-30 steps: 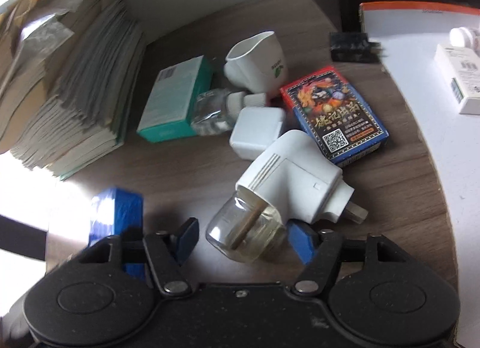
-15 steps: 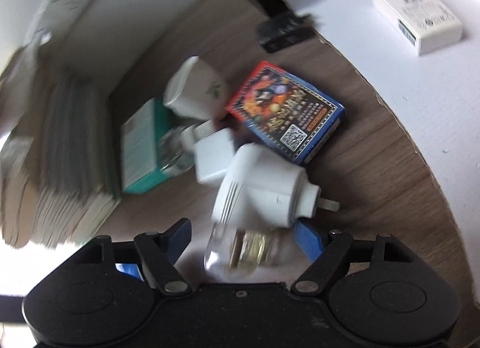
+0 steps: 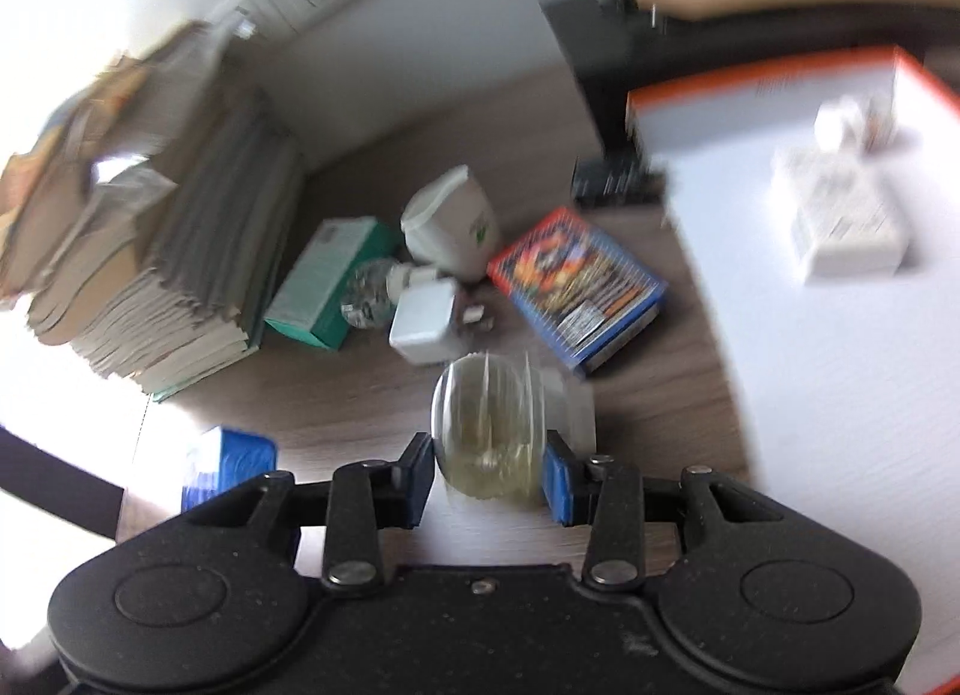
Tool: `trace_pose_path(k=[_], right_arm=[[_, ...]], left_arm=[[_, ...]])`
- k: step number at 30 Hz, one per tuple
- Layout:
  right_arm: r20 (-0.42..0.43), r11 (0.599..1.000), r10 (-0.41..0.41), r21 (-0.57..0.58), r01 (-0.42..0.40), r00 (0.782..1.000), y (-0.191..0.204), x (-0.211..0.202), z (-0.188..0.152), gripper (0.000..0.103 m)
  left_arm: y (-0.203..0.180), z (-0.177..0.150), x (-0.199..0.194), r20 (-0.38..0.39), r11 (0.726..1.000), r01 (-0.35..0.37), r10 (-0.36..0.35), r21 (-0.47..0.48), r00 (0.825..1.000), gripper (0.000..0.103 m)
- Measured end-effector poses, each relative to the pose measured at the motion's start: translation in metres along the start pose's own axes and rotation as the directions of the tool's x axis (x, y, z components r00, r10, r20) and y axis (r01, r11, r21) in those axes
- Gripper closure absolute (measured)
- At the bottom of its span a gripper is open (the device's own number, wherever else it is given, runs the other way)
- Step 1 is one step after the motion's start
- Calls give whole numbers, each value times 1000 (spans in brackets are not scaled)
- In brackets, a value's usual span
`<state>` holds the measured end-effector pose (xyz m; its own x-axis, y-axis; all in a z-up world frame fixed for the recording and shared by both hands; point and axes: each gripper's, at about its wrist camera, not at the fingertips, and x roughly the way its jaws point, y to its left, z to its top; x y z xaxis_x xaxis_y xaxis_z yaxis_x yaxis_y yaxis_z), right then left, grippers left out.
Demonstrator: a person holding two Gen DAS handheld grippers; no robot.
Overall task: Organize rigid objects
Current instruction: 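Grasp the blue tin with left tool while right tool grasps the white diffuser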
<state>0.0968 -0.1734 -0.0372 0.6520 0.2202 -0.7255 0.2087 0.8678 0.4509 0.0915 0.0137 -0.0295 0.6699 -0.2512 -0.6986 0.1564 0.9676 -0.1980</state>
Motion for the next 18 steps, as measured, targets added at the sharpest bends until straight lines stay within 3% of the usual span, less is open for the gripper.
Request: trace_pose_path(k=[2,3,4,6,8,9,10,13,18], right_arm=[[20,1000,-1,-19,1,1000,-11,-13,-1,62],[33,1000,6,-19,-5,999,-17,-19,-2,94],[47,1000,3,-26,-2,999,-24,-25,-2,101],[47,999,-18,-43,20,999,-35,-30,-3,101],[15,997,14,-71,-13,1000,-46,-31,-5,90],[3,996,27,-89,-26,1000,-49,-31,-7,78],[-2,993,39,-108,-39,999,-51,-31,-9,60],[18,974,82,-215,-76,996,-46,-36,-19,25],[33,874,48,-484,-26,998,-22,-21,-28,22]], left_arm=[[-13,0,2,0,1000,18,-18,15,1000,41],[-20,0,2,-1,999,28,-28,18,1000,41],[-27,-1,2,-2,999,37,-37,26,999,41],[-42,-3,3,-4,998,46,-46,49,999,41],[-52,-7,4,-10,997,58,-58,55,998,41],[-56,-9,4,-11,997,59,-59,54,998,41],[-58,-11,4,-14,997,54,-54,53,998,41],[-60,-16,3,-21,998,33,-32,44,999,41],[-49,-22,-4,-21,999,-29,29,-14,999,41]])
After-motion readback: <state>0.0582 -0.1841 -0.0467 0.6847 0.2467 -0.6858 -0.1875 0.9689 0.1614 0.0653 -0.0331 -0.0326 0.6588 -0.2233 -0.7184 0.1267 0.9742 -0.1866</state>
